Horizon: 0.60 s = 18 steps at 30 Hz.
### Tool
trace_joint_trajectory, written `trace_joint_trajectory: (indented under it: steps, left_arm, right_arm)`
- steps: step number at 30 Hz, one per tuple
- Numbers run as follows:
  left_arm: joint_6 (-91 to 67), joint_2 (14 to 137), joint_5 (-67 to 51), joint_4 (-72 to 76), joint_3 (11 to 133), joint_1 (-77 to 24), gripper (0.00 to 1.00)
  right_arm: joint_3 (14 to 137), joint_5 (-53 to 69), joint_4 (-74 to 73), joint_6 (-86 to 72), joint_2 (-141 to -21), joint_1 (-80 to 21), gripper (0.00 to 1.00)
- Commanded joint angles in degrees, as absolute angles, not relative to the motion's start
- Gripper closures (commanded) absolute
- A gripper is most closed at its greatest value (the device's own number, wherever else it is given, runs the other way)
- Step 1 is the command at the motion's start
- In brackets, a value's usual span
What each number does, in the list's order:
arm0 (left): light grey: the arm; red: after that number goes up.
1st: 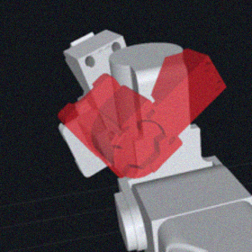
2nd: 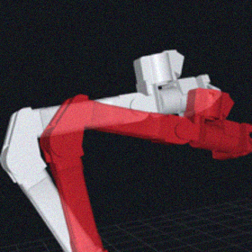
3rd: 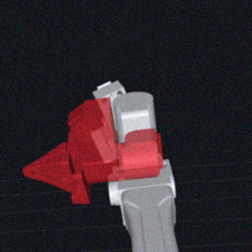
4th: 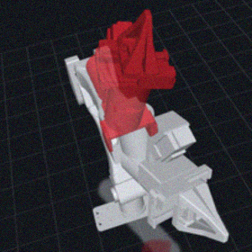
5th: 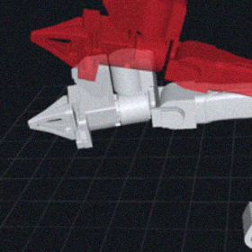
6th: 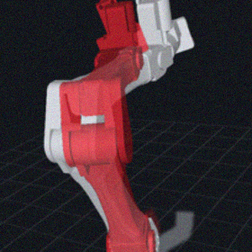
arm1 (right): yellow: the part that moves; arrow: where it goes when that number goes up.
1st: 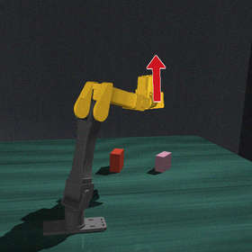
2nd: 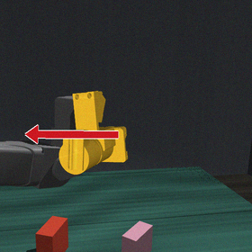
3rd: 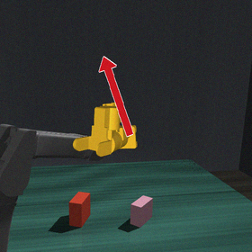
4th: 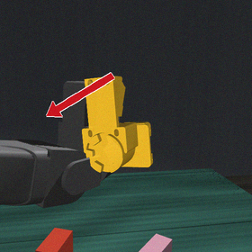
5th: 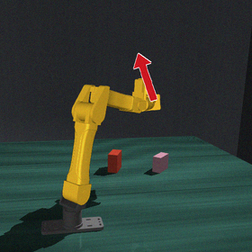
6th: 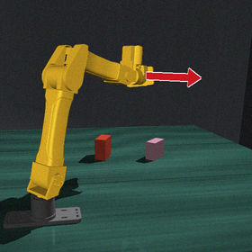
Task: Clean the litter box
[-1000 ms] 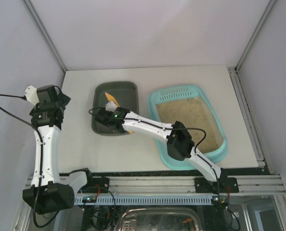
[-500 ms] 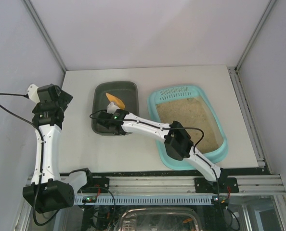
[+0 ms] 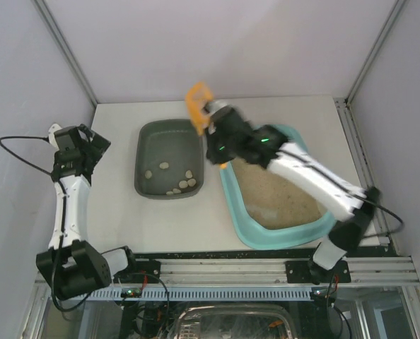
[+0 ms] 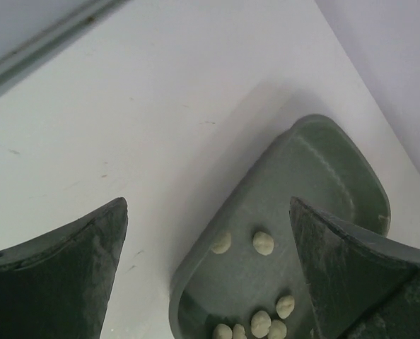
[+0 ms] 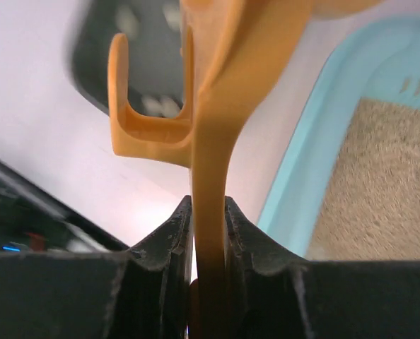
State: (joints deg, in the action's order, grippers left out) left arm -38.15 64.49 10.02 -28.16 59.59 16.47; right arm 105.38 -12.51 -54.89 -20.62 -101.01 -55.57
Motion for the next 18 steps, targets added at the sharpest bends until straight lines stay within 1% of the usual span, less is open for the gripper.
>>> trace_joint_trajectory:
  steps: [1, 3, 6, 8, 10, 13, 18]
  left_arm:
    - [-34.16, 70.65, -3.88, -22.29, 61.32, 17.51, 0.0]
    - [-33.79, 72.92, -4.58, -20.44, 59.89, 16.32, 0.0]
    - [-31.79, 76.78, 0.44, -21.3, 60.61, 11.39, 0.0]
    - [-32.29, 78.19, 3.43, -22.96, 62.88, 8.24, 0.0]
    - [-35.06, 79.0, 2.67, -23.25, 64.93, 6.16, 0.0]
    - [-40.27, 81.53, 1.11, -24.58, 69.76, 3.5, 0.0]
    - [-45.03, 89.55, -2.69, -30.25, 80.02, -2.26, 0.0]
  right_arm:
    - [97.71, 8.26, -44.14, -28.64, -86.89, -46.76, 1.0]
    - [92.09, 12.13, -43.53, -31.29, -82.6, -42.67, 1.0]
    - [82.33, 16.8, -43.14, -34.78, -76.11, -35.95, 1.0]
    - [78.51, 18.66, -43.5, -37.47, -72.55, -31.29, 1.0]
    - [77.63, 20.49, -46.14, -40.01, -71.34, -27.28, 1.0]
    - [77.83, 21.98, -48.74, -41.56, -69.68, -23.91, 1.0]
    - [76.63, 21.74, -52.14, -37.61, -70.12, -18.81, 1.0]
